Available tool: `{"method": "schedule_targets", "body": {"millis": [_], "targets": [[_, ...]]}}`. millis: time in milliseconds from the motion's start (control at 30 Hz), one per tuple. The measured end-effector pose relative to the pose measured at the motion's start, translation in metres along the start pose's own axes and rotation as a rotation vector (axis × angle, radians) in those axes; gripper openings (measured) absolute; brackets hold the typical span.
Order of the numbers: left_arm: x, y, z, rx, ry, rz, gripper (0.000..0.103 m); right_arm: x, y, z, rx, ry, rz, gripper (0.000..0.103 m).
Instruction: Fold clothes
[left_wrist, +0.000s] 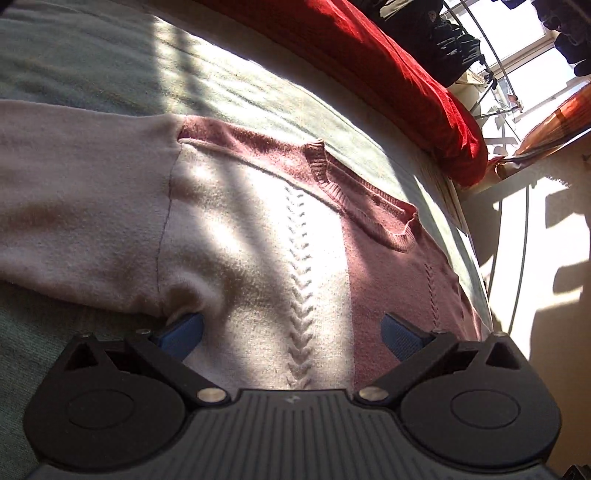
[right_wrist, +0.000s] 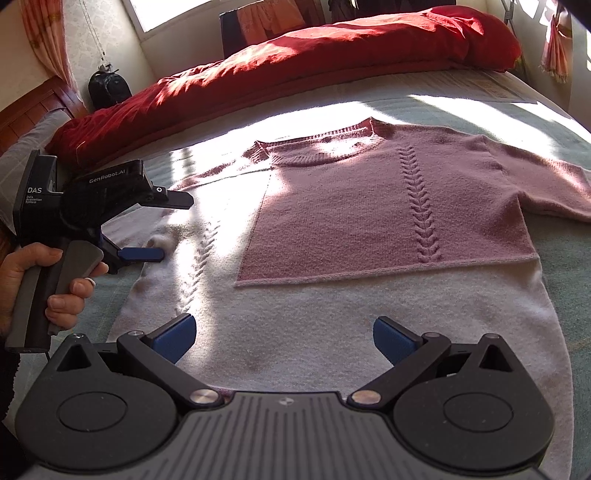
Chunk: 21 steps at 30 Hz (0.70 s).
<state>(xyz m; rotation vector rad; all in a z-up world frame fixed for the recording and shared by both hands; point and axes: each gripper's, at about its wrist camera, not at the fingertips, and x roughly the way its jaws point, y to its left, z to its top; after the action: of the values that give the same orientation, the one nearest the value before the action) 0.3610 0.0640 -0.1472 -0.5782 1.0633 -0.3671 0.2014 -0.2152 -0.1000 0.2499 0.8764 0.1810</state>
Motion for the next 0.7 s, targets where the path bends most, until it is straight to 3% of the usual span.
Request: {"method": "schedule_targets", "body": {"millis": [167,267,400,467,567,700], "targets": [[-0.015,-0.015,-0.017,0.079,0.037,-0.016,0.102,-0.003,-0.004,0.001,0.012,-0.007,0.004,0.103],[-0.011,-0.012,-0.025,0.104,0.061,0.040,0.102,-0.003,-0.005,0.000,0.018,-0.002,0.006,0.103],[-0.015,-0.006,-0.021,0.115,-0.013,0.155,0.102,-0.012,-0.002,0.001,0.002,-0.012,0.011,0.103],[-0.026,-0.010,-0.019,0.118,-0.025,0.124,0.102,-0.021,-0.002,0.004,-0.013,-0.030,-0.001,0.103],[-0.043,-0.031,-0.025,0.150,-0.004,0.108,0.102,-0.033,-0.008,0.007,-0.022,-0.049,-0.019,0.103],[-0.066,-0.068,-0.044,0.267,0.007,0.171,0.102,-0.049,-0.021,0.004,-0.054,-0.034,-0.040,0.103]]}}
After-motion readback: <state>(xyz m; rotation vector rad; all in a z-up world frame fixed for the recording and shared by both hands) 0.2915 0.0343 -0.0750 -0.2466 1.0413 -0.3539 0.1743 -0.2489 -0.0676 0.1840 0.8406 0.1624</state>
